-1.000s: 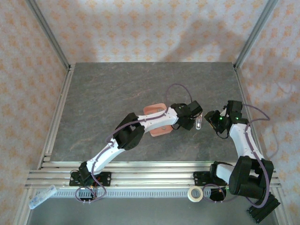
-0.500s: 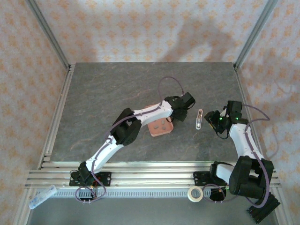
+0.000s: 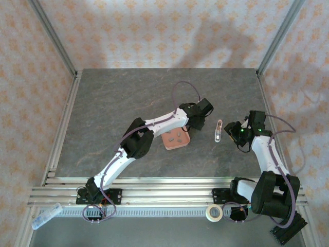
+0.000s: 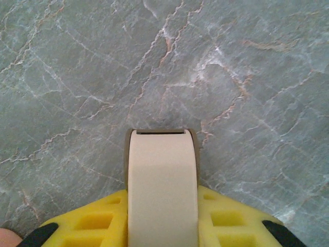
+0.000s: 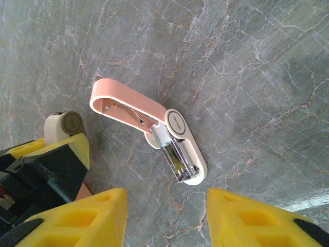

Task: Load the staples into the stapler

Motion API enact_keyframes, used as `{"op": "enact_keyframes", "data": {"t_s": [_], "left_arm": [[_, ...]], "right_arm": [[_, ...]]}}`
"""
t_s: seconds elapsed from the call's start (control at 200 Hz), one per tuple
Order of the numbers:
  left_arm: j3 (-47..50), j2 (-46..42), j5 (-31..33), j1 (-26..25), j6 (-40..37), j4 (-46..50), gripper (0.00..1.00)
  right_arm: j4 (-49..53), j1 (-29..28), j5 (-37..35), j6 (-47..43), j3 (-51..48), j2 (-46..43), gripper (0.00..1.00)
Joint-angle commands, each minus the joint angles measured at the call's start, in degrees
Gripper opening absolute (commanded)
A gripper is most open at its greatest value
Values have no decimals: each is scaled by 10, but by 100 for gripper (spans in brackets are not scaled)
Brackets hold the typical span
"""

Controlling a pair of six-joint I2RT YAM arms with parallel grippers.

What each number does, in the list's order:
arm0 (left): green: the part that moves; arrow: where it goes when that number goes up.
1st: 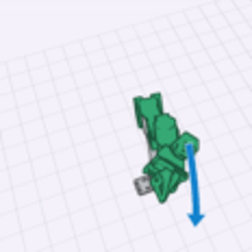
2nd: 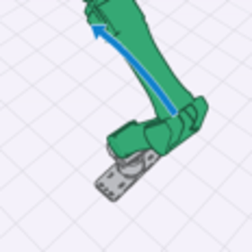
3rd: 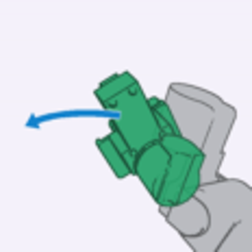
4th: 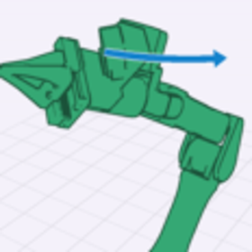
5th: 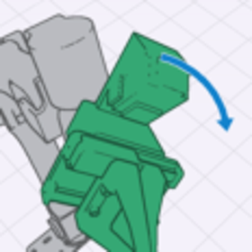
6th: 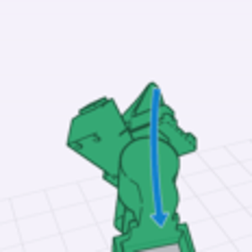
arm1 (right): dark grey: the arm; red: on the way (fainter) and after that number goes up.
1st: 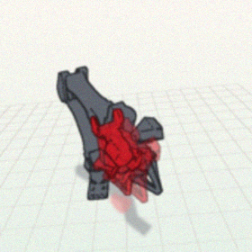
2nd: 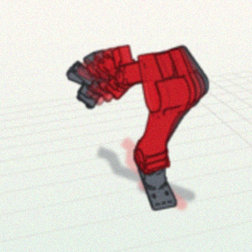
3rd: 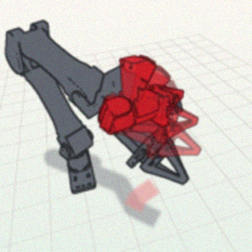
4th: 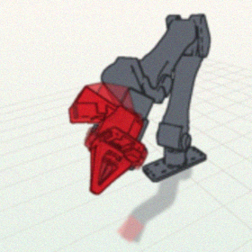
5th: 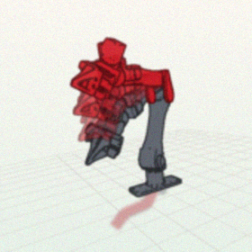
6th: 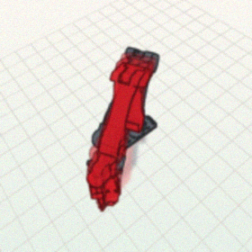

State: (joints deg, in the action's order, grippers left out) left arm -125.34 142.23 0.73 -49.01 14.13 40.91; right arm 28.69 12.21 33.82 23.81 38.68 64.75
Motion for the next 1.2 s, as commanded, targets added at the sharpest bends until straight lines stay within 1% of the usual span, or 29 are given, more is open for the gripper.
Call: {"op": "enact_keyframes", "data": {"t_s": [0.0, 0.2, 0.385, 0.445, 0.616, 0.871, 0.971, 1.111, 1.191], "left_arm": [[-24, -3, -7, -6, 8, -3, 31], [-25, -16, -13, -13, 2, -7, 45], [-8, -55, -13, -14, -6, -17, 55], [14, -79, -13, -12, -8, -32, 58], [131, -177, -20, -1, -4, -99, 64], [325, -315, -43, 38, 34, -203, 66], [395, -363, -49, 58, 50, -232, 67], [484, -416, -42, 80, 62, -266, 68], [528, -445, -41, 94, 68, -268, 70]], "right_arm": [[2, 3, -9, -1, -6, -8, 44], [6, 3, -8, 0, -5, -12, 44], [18, 2, -9, 4, 1, -28, 44], [21, 1, -9, 6, 3, -35, 44], [32, -19, -27, 13, 5, -53, 44], [38, -109, -82, 29, 32, -54, 45], [45, -155, -118, 31, 54, -48, 44], [62, -222, -161, 22, 100, -12, 44], [80, -258, -187, 16, 129, 16, 44]]}}
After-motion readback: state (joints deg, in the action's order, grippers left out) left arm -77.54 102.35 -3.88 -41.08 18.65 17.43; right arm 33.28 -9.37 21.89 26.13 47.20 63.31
